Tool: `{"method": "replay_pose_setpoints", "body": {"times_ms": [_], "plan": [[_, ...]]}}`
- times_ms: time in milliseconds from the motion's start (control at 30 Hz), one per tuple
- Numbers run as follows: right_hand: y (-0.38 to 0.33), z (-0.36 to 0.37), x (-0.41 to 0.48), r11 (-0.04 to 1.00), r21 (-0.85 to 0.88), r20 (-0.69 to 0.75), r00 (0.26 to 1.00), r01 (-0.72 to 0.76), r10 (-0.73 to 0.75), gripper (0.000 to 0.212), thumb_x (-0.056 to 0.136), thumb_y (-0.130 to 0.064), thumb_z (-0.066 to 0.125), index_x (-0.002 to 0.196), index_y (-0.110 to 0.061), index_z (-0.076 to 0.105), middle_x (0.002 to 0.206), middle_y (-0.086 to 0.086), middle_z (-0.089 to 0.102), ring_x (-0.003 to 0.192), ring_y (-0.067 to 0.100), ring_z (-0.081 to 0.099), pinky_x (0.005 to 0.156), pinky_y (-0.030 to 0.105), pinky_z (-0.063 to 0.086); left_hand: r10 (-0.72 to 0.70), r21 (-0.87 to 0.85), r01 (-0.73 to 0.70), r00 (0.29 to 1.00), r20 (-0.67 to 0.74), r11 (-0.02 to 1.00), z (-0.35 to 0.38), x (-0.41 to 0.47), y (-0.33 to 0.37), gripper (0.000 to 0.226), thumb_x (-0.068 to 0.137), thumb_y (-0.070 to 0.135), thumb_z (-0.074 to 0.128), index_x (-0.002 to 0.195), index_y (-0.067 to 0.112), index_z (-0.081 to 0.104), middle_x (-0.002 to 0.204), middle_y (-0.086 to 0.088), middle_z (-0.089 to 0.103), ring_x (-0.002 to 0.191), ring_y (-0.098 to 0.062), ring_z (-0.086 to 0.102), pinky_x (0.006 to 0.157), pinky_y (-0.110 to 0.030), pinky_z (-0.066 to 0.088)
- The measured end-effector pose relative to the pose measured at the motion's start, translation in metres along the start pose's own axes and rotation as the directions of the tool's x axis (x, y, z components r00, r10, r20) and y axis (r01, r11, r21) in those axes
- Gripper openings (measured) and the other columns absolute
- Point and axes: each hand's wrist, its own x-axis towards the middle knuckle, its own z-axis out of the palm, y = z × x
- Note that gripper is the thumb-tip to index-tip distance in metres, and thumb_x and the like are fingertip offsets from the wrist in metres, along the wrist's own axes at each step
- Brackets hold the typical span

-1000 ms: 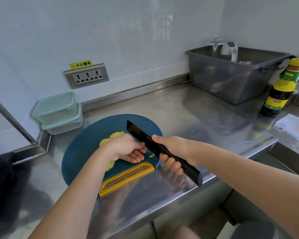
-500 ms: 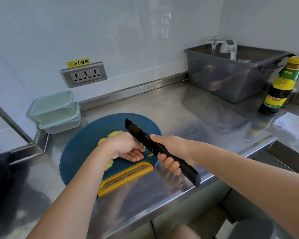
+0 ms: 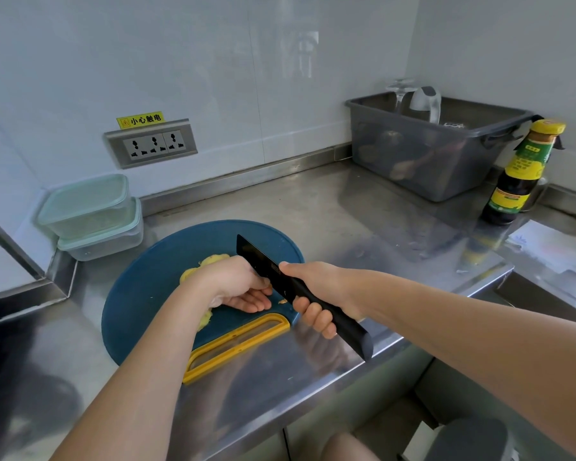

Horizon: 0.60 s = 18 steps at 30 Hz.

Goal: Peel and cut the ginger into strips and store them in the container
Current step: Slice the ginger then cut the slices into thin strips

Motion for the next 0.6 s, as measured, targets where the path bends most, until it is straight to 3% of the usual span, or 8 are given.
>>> {"method": "replay_pose_setpoints", "body": {"times_ms": [200,400,600], "plan": [[0.004,0.013,0.006,0.995,0.095,-0.014,1.0,0.002,-0.001,0.064,0.091,-0.072,0.031,0.057,-0.019,0.034,0.044,-0.003,0.031,0.032,0.011,0.027,0.036,0.014,0.025,0.019,0.045,-0.019,1.0,-0.011,0.999,0.001,-0.002,0.0,0.015,0.095,0.01,0.053,0.088,0.001,0.061,0.064,-0.009,0.069,0.05,-0.012,0.063,0.05,-0.02,0.054],[0.007,0.017,0.004,0.998,0.056,-0.067,0.998,0.001,0.003,0.065,0.089,-0.075,0.031,0.056,-0.018,0.035,0.043,-0.003,0.033,0.031,0.011,0.028,0.037,0.014,0.025,-0.01,0.184,0.04,0.987,-0.162,0.982,0.018,-0.009,0.008,0.018,0.091,0.015,0.051,0.084,0.003,0.062,0.067,-0.009,0.067,0.054,-0.017,0.061,0.056,-0.024,0.054],[0.017,-0.001,-0.006,1.0,-0.03,-0.054,0.999,0.007,-0.008,0.067,0.089,-0.076,0.031,0.055,-0.019,0.037,0.044,-0.005,0.032,0.031,0.009,0.029,0.035,0.015,0.026,-0.055,0.095,0.083,0.964,-0.262,0.992,0.02,-0.015,0.009,0.024,0.092,0.02,0.048,0.087,0.001,0.062,0.069,-0.012,0.068,0.053,-0.017,0.061,0.054,-0.024,0.054]]}}
